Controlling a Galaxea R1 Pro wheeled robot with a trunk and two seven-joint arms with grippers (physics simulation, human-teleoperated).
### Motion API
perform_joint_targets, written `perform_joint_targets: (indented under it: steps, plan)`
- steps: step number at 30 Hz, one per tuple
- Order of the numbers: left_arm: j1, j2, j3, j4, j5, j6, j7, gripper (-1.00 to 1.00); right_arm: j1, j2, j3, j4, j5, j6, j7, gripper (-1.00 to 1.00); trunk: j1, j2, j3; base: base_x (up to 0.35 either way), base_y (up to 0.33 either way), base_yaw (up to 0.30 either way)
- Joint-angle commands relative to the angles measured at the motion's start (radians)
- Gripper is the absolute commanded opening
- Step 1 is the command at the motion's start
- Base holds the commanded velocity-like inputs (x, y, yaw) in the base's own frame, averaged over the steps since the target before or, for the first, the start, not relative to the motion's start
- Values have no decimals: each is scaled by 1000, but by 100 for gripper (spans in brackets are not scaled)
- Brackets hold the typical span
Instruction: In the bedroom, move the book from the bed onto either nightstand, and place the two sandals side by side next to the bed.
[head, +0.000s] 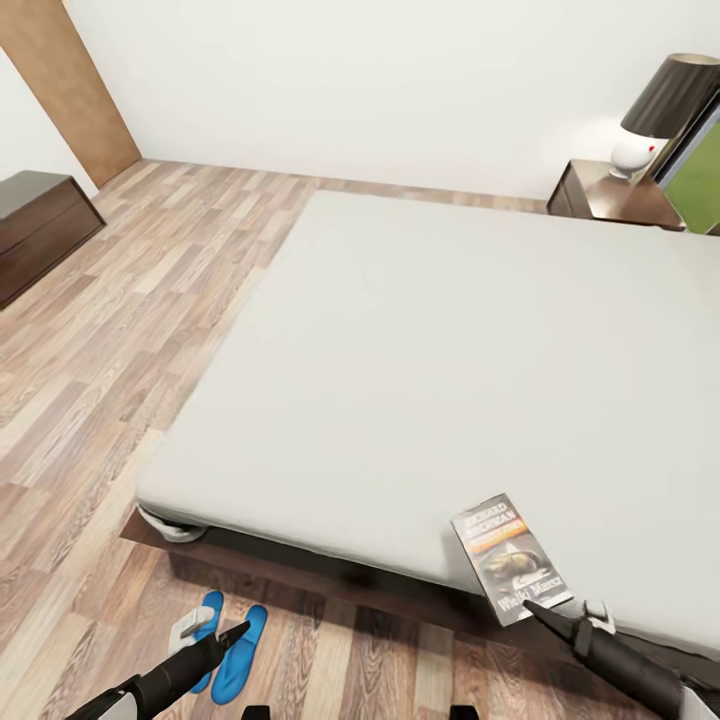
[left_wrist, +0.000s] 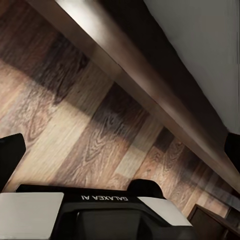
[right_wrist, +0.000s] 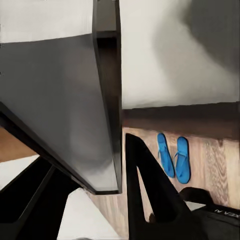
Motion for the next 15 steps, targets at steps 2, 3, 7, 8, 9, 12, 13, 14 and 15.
perform_joint_targets:
  steps: [2, 3, 7, 8, 9, 12, 13, 14, 15]
  plan:
    - [-1, 0, -10, 0, 10, 2, -3, 100, -1, -11, 7, 73, 21, 8, 71, -100, -8, 14, 6, 0, 0, 0]
    - [-1, 0, -10, 0, 10, 2, -3, 100, -1, -14, 7, 96, 41, 6, 92, -100, -12, 21, 9, 0, 0, 0]
    - [-1, -1, -14, 1, 10, 2, -2, 100, -1, -17, 6, 133, 129, -2, 127, -100, -27, 49, 22, 0, 0, 0]
    - [0, -1, -18, 1, 10, 2, -2, 100, -1, -17, 6, 138, 167, -9, 131, -100, -31, 56, 25, 0, 0, 0]
    - [0, -1, -20, 2, 10, 2, -2, 100, -1, -16, 6, 140, 191, -19, 133, -100, -35, 63, 28, 0, 0, 0]
    - [0, -1, -23, 1, 10, 2, -2, 100, -1, -13, 6, 142, 228, -51, 135, -100, -46, 84, 37, 0, 0, 0]
    - [0, -2, -24, 1, 10, 2, -2, 100, -1, -12, 6, 143, 235, -62, 136, -100, -50, 91, 40, 0, 0, 0]
    - [0, -2, -24, 2, 10, 2, -2, 100, -1, -12, 6, 146, 240, -70, 136, -100, -54, 98, 44, 0, 0, 0]
    - [0, -3, -24, 2, 10, 2, -2, 100, -1, -11, 6, 153, 243, -76, 136, -100, -58, 105, 47, 0, 0, 0]
